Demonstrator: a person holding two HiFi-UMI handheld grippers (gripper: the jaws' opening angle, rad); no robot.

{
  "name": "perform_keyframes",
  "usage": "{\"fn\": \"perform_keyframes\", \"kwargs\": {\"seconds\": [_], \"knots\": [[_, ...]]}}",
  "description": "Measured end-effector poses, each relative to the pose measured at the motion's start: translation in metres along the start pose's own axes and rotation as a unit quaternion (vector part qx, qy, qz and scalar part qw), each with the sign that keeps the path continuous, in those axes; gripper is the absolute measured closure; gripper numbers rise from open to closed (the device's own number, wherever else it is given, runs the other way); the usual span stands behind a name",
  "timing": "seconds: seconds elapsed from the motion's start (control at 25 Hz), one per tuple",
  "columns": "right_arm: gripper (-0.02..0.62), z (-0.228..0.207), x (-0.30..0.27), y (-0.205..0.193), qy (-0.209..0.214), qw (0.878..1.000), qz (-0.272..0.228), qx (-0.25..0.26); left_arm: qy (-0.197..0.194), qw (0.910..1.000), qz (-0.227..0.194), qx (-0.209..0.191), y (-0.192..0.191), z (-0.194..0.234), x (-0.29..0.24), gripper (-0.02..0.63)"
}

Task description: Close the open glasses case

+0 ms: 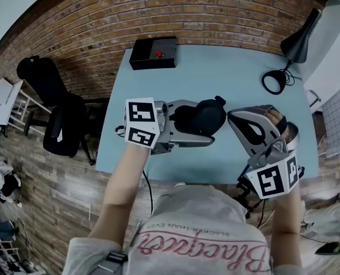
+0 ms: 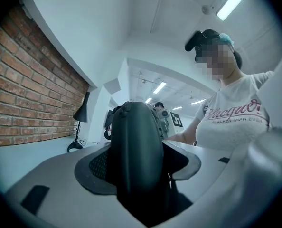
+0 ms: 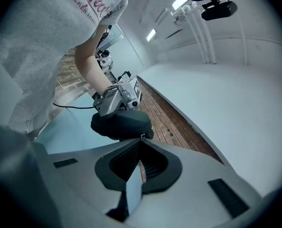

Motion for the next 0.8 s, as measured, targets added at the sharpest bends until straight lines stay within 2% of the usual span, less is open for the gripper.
{"fn": "perform_keyframes", "kwargs": {"seconds": [0.28, 0.44, 0.8], "knots": [[0.577, 0.001, 0.002, -0.003, 0.006, 1.0, 0.012, -0.004, -0.001, 0.9993, -0.021, 0.031, -0.002, 0.001, -0.005, 0.307], [0.577, 0.009, 0.005, -0.009, 0.029, 0.999, 0.024, 0.004, 0.001, 0.9989, -0.012, 0.044, -0.011, 0.0, -0.009, 0.307], [0.577, 0.016, 0.018, -0.008, 0.09, 0.995, 0.032, 0.014, -0.01, 0.9995, 0.021, 0.021, -0.015, -0.006, -0.013, 0.304]]}}
Point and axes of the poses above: the fingertips, and each gripper's own axes: x backward along the fingers, z to its left, y out of its top, the point moved 6 cm from there along x, backward along the fingers, and after that the axes turned 7 degrees about y, right-handed, at the moved point
